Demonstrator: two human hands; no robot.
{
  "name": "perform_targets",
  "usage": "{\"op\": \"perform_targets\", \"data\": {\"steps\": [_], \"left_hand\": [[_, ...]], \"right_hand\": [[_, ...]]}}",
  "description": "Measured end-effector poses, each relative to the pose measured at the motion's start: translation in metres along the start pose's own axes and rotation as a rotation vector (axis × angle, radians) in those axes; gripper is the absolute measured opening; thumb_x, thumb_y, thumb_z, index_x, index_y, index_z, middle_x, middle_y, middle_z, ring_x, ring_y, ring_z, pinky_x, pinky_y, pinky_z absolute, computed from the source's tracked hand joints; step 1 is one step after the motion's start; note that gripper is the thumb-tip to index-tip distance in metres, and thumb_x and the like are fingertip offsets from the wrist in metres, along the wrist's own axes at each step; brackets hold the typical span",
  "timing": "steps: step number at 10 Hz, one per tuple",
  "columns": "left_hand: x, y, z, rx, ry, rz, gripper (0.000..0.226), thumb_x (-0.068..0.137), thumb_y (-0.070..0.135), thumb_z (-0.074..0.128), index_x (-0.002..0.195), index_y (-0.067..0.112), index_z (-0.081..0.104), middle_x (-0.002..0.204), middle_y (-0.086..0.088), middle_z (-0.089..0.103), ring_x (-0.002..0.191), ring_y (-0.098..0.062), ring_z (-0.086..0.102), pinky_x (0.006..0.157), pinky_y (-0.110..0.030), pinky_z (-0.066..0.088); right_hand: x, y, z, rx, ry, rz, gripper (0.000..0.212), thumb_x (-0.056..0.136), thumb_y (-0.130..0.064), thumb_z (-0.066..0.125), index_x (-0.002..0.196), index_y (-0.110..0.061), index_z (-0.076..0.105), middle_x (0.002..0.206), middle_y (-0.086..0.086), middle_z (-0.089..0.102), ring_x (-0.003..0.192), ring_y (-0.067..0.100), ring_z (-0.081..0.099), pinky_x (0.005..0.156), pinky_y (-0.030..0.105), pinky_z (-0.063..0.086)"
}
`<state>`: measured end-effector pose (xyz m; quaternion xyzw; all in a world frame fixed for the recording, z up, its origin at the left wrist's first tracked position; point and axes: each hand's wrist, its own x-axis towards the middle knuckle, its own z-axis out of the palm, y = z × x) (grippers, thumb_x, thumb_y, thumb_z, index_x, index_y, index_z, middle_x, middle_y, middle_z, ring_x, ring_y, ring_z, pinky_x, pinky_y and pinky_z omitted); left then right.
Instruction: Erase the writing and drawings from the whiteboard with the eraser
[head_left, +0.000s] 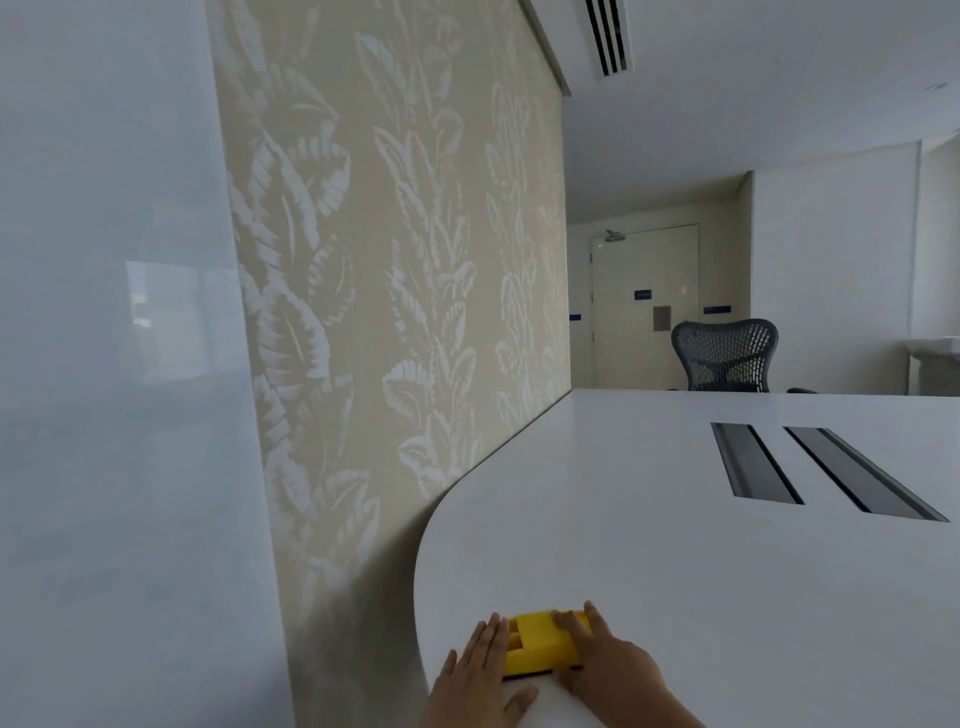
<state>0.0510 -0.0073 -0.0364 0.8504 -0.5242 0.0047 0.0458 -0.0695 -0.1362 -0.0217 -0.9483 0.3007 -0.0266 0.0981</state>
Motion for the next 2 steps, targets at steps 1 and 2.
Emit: {"op": "perform_targets", "data": {"steps": [1, 2], "left_hand": [[-0.013, -0.036, -0.004, 0.186, 0.130, 0.149, 0.086, 0.084, 0.070, 0.005, 0.147, 0.014, -0.014, 0.158, 0.003, 0.001, 0.141, -0.008, -0.006, 0.114, -0.037, 0.003], [-0.038, -0.078, -0.016, 0.462, 0.486, 0.166, 0.087, 0.088, 0.064, 0.018, 0.147, 0.007, -0.010, 0.149, 0.002, 0.032, 0.142, -0.009, 0.006, 0.109, -0.035, 0.003]], "right_hand": [[-0.001, 0.007, -0.003, 0.019, -0.006, -0.051, 0.065, 0.091, -0.048, 0.045, 0.144, -0.042, 0.007, 0.158, 0.001, -0.002, 0.126, 0.022, 0.046, 0.099, 0.034, 0.042], [-0.011, 0.024, -0.010, -0.046, -0.010, -0.095, 0.069, 0.092, -0.050, 0.044, 0.143, -0.046, -0.003, 0.158, -0.004, -0.004, 0.128, 0.022, 0.041, 0.100, 0.035, 0.041]]}}
